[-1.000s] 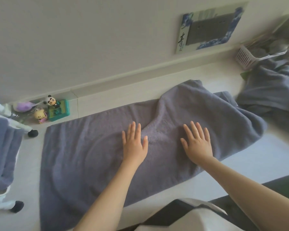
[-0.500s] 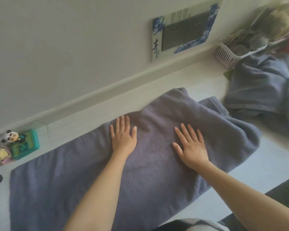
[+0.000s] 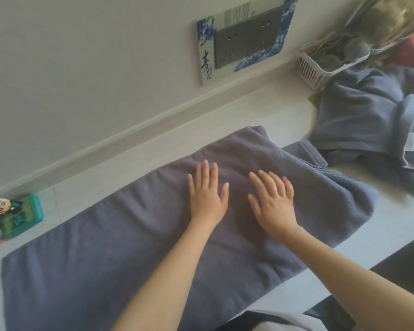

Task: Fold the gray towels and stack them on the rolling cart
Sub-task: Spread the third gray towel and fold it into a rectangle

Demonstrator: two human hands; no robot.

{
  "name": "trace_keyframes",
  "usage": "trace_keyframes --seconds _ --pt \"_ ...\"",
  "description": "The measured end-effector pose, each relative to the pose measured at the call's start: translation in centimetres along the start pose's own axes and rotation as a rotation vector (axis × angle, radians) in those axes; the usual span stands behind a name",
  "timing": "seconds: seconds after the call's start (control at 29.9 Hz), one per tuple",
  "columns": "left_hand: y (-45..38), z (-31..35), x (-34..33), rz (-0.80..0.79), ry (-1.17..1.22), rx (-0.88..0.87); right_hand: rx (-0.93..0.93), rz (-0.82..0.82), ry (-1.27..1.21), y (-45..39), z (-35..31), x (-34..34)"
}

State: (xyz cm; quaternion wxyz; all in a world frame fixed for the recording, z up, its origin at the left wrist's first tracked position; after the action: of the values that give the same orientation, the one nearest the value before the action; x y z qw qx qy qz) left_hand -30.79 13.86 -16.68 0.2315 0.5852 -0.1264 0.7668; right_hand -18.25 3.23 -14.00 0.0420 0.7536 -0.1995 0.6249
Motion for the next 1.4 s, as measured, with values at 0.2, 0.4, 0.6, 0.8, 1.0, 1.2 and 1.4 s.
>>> trace_keyframes --seconds 0.2,0.4,0.6,0.8,1.0,1.2,1.4 --pt "0.0 0.1 -2.2 -0.048 -0.163 0.072 0.011 -0.056 0.000 -2.6 5.8 1.3" --pt "-0.5 1.8 -2.1 -0.063 -0.073 0.142 -0.098 0.045 -0.127 -5.9 9.8 5.0" --pt "-1.0 7.9 0.0 0.066 0.178 0.060 -0.301 -0.396 -0.194 -9.0 16.3 1.0" --pt "-2.8 12.7 2.2 0.133 0.312 0.015 -0.263 -0.186 -0.343 -9.9 17.0 3.0" --pt "-6.6 17.3 4.6 0.065 0.449 -0.063 -0.232 0.037 -0.651 -10.1 17.3 10.6" --pt "-10.8 26.9 6.7 -0.073 0.344 -0.318 -0.312 0.216 -0.785 -10.8 22.9 19.8" --pt "-10.5 33.6 7.9 -0.160 0.505 -0.437 -0.602 0.403 -1.101 -8.8 28.9 22.9"
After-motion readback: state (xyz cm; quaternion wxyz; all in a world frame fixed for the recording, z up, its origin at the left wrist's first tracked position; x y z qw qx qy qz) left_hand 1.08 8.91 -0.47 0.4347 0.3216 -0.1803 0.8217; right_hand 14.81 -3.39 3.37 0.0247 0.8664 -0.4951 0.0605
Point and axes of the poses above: each hand's wrist, its own y-axis away from the middle knuckle, its own x-axis out of the back of the hand, z = x × y, the point moved 8 cm from there along -y, towards the middle knuckle, and after that the axes turned 3 degrees about x, right-handed, at the moved point
